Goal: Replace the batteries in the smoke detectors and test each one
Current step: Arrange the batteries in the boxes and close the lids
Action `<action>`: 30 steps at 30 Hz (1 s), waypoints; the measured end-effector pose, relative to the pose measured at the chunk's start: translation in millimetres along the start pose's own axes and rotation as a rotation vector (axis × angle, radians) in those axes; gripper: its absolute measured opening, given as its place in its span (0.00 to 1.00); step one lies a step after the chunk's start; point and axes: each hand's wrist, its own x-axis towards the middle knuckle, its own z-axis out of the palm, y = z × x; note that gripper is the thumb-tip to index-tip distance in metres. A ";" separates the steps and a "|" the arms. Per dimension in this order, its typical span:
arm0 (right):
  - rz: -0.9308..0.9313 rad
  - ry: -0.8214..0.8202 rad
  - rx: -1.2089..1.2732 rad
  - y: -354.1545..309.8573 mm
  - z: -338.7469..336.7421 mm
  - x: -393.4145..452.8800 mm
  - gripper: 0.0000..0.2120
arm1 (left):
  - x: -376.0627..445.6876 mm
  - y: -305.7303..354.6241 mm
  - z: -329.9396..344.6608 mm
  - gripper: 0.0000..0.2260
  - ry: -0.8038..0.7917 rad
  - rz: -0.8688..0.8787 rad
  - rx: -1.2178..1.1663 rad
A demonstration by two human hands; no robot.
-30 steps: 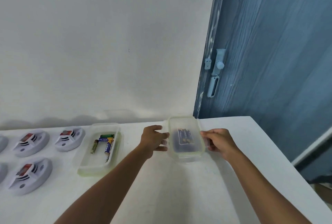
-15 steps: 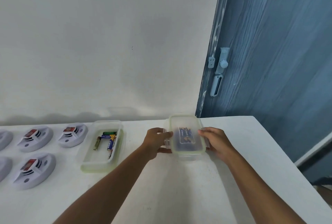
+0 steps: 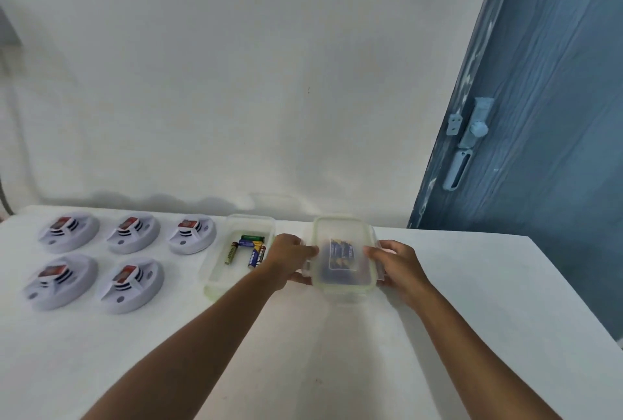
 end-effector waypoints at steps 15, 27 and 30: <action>-0.649 -0.330 -1.168 -17.9 -2.2 -35.3 0.43 | -7.1 -35.0 14.1 0.27 -0.048 1.115 1.094; -0.571 -0.364 -1.083 -37.7 -2.4 -9.7 0.31 | -2.0 -32.0 2.9 0.28 -0.154 1.001 1.046; -0.558 -0.350 -1.087 -24.9 -2.3 8.1 0.28 | -1.5 -24.9 -18.3 0.27 -0.227 1.007 1.091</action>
